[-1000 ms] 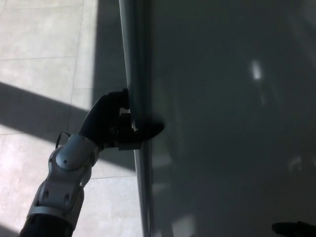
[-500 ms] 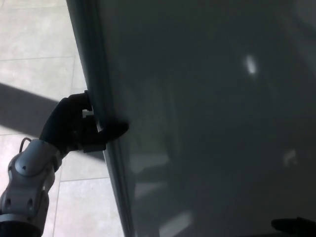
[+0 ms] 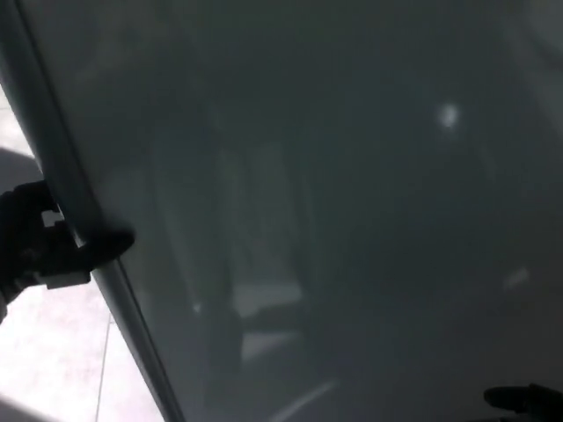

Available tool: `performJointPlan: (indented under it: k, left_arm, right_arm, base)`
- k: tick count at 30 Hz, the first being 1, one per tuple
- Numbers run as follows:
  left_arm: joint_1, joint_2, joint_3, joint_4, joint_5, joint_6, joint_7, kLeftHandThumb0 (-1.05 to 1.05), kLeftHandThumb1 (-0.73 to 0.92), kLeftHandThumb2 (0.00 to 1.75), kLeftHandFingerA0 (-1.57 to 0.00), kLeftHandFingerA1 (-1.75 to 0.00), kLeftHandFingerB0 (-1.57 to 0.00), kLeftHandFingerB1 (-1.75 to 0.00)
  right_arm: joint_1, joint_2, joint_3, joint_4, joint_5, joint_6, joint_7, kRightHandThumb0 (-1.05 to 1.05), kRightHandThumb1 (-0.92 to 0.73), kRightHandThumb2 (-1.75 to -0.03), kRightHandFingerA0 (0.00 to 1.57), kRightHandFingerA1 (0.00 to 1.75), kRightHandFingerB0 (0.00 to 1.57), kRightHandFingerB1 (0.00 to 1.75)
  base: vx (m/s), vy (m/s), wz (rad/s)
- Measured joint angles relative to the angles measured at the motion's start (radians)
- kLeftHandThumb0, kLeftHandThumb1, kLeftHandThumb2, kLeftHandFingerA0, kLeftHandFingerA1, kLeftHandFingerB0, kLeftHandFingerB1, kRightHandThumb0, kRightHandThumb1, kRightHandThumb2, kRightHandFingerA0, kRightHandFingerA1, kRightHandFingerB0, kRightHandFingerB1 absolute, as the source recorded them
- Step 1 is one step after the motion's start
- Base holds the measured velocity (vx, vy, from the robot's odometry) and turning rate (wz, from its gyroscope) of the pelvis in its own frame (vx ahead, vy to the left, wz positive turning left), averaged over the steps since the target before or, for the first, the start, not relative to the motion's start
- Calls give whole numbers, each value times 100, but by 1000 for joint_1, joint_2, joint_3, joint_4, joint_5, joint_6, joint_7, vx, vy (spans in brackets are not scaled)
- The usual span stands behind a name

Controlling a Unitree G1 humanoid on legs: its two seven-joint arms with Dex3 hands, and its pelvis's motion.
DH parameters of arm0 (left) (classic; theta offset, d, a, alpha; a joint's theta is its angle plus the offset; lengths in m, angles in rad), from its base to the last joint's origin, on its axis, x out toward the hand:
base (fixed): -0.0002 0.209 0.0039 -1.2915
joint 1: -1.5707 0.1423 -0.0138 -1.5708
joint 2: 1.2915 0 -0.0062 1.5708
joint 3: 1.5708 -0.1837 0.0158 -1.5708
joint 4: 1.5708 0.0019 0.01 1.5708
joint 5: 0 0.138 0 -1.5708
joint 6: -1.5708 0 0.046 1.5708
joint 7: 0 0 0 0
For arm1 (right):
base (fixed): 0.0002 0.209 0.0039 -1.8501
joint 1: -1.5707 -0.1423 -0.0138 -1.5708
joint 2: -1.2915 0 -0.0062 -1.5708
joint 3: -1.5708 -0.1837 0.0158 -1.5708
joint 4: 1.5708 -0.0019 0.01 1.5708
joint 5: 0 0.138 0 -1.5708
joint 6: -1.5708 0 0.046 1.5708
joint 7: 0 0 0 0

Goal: A white board is being place on the right hand side and parallel to the robot and the robot uses its left hand to grab on the leftside of the whiteboard and drag the whiteboard from the right hand side to the left hand side

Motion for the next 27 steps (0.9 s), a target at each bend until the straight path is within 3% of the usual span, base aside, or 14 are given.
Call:
performJointPlan:
  k: [3, 9, 15, 27]
  left_arm:
    - [11, 67, 19, 19, -15, 1, -35, -14, 67, 60, -95, -76, -77, -51]
    - [16, 185, 49, 81, -37, 34, -106, -5, 68, 60, -88, -68, -75, -54]
    - [10, 283, 77, 180, -55, 40, -164, -2, 72, 60, -87, -81, -74, -55]
    - [-76, 501, 87, 510, -54, 34, -334, 1, 71, 60, -82, -70, -75, -57]
  right_arm:
    - [-1, 0, 0, 1, -1, 0, -2, -49, -51, -90, 84, 74, 58, 60]
    - [0, -2, 5, 4, -3, 0, -3, -51, -52, -89, 85, 74, 59, 60]
    - [-1, -2, 5, 4, -3, 0, -4, -50, -52, -89, 85, 75, 59, 61]
    - [-11, 0, 1, 3, -1, 2, -4, -50, -52, -90, 84, 75, 60, 61]
  base:
    - [0, 0, 0]
    - [0, 0, 0]
    - [0, 0, 0]
    - [0, 0, 0]
